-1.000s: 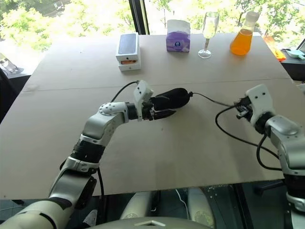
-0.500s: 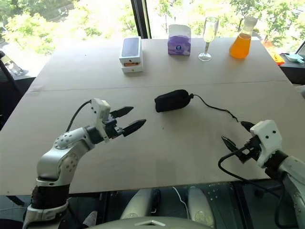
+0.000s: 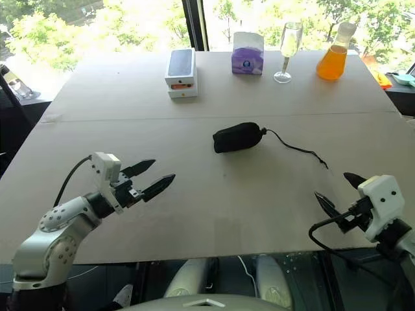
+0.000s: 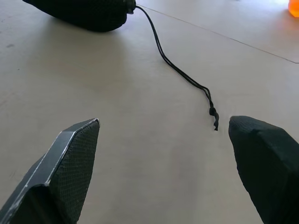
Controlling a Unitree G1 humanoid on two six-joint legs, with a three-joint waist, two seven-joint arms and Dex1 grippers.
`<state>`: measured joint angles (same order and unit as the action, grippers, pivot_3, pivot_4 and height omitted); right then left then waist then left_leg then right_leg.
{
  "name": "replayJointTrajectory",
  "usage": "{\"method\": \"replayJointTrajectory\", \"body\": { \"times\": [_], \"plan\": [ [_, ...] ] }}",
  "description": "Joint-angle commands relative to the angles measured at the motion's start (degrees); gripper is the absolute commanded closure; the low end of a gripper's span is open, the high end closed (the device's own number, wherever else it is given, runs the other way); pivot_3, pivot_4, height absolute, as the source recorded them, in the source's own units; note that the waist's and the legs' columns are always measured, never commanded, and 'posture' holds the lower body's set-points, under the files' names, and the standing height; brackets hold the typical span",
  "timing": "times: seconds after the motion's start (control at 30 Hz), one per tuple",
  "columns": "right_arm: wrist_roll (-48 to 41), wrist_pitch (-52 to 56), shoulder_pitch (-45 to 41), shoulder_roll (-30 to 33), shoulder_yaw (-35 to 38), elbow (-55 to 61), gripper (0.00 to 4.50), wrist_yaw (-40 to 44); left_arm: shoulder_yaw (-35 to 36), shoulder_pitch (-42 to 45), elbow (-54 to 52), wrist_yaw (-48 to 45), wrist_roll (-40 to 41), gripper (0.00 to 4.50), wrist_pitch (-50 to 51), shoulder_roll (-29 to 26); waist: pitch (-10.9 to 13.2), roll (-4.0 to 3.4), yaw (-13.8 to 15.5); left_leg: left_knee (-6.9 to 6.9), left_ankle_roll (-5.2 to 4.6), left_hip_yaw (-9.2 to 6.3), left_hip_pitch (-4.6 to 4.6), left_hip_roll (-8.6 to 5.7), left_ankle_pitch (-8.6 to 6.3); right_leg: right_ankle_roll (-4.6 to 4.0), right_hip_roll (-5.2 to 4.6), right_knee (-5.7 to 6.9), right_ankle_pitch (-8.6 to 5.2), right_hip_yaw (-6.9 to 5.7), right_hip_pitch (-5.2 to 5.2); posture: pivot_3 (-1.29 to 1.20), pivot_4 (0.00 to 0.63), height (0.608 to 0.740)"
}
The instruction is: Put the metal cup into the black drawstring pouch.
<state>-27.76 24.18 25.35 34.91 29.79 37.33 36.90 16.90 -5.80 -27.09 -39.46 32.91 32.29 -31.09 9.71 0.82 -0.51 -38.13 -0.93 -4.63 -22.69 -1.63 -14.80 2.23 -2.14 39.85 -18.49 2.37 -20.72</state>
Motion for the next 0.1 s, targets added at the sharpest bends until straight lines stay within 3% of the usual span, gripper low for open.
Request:
{"method": "replayJointTrajectory", "body": {
  "times": [0.03, 0.1],
  "plan": [
    [-0.63, -1.75, -1.22, 0.54, 2.43, -1.21, 0.07, 0.61, 1.36, -2.07, -4.63, 1.69, 1.72, 0.00, 0.08, 0.18, 0.00, -0.01, -0.07, 0.00, 0.00, 0.00, 0.00, 0.00, 0.00, 0.00, 0.00, 0.00, 0.00, 0.00, 0.00, 0.00, 0.150, 0.740],
    [-0.37, -2.44, -1.70, 1.16, 2.69, -3.06, 0.07, 1.64, 1.05, -3.62, -6.14, 2.67, 2.03, 0.00, 0.20, 0.55, 0.00, -0.01, -0.05, 0.01, 0.00, 0.02, 0.00, -0.01, 0.00, 0.00, -0.01, -0.02, 0.00, 0.01, 0.00, 0.00, 0.150, 0.740]
  ]
}}
